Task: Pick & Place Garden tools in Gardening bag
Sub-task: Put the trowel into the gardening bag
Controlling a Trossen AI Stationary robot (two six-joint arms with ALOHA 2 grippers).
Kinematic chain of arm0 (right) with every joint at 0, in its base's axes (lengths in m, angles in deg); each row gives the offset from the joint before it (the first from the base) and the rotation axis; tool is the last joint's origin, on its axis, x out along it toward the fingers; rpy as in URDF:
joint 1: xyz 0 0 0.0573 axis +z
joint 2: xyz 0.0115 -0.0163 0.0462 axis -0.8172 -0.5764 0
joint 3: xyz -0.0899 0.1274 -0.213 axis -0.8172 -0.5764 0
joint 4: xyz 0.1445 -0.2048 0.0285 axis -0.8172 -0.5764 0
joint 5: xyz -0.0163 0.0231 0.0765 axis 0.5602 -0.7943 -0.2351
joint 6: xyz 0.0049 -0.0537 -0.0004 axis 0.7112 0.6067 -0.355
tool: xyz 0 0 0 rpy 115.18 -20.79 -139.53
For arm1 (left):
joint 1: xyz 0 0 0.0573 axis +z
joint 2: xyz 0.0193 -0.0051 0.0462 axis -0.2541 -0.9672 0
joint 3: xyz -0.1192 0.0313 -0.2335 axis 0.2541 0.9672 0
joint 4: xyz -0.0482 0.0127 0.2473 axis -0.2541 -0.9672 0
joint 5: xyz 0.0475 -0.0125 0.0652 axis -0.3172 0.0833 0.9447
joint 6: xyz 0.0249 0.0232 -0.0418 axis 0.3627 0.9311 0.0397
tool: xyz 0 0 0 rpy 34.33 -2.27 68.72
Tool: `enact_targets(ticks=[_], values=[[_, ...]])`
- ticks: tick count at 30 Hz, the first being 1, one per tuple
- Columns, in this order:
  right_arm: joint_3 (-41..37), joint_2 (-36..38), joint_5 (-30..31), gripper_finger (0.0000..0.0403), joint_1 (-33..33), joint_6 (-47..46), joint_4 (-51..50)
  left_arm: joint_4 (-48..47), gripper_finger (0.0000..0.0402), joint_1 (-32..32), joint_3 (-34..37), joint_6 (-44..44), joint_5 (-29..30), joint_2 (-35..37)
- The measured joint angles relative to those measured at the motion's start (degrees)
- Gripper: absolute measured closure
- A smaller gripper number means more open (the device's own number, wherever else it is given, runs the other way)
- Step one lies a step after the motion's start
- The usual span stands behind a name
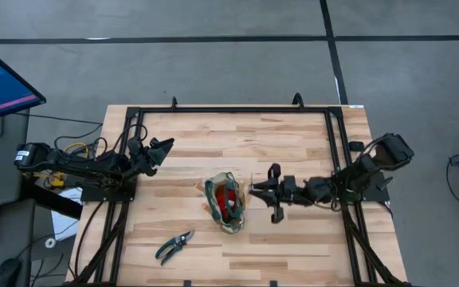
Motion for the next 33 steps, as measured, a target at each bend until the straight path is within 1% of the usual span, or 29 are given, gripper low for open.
enact_targets(ticks=[3,5,9,12,16,19,23,26,33], values=[[-3.35,2.26,-5.0,0.035,-2.98,-2.06,0.4,0.02,0.0236,-0.01,0.0,-0.01,0.0,0.0],[-5.56,3.86,-7.23,0.035,-4.19,-3.14,1.35,0.03,0.0236,0.01,0.0,-0.02,0.0,0.0],[-9.44,4.8,-7.67,0.0349,-4.58,-3.75,2.29,0.04,0.0236,-0.01,0.0,-0.02,0.0,0.0],[-10.67,4.23,-7.7,0.0348,-4.53,-3.72,4.73,0.11,0.0236,0.0,0.0,-0.02,0.01,0.0],[-10.72,2.01,-8.48,0.0348,-4.54,-3.59,5.86,0.15,0.0236,0.0,0.0,0.0,0.0,0.0],[-10.7,-1.01,-9.23,0.0348,-4.58,-3.52,10.61,0.26,0.0236,-0.01,0.0,-0.02,0.15,0.0],[-9.34,-4.12,-10.96,0.0348,-4.41,-5.6,10.68,0.28,0.0236,-0.01,0.0,0.0,2.05,0.0],[-6.57,-7.01,-13.42,0.0348,-3.44,-6.06,11.5,0.27,0.0236,0.02,0.0,0.21,2.87,0.0],[0.66,-13.48,-13.91,0.0347,-2.05,-5.07,11.48,0.26,0.0236,0.0,0.0,0.2,2.91,0.0]])
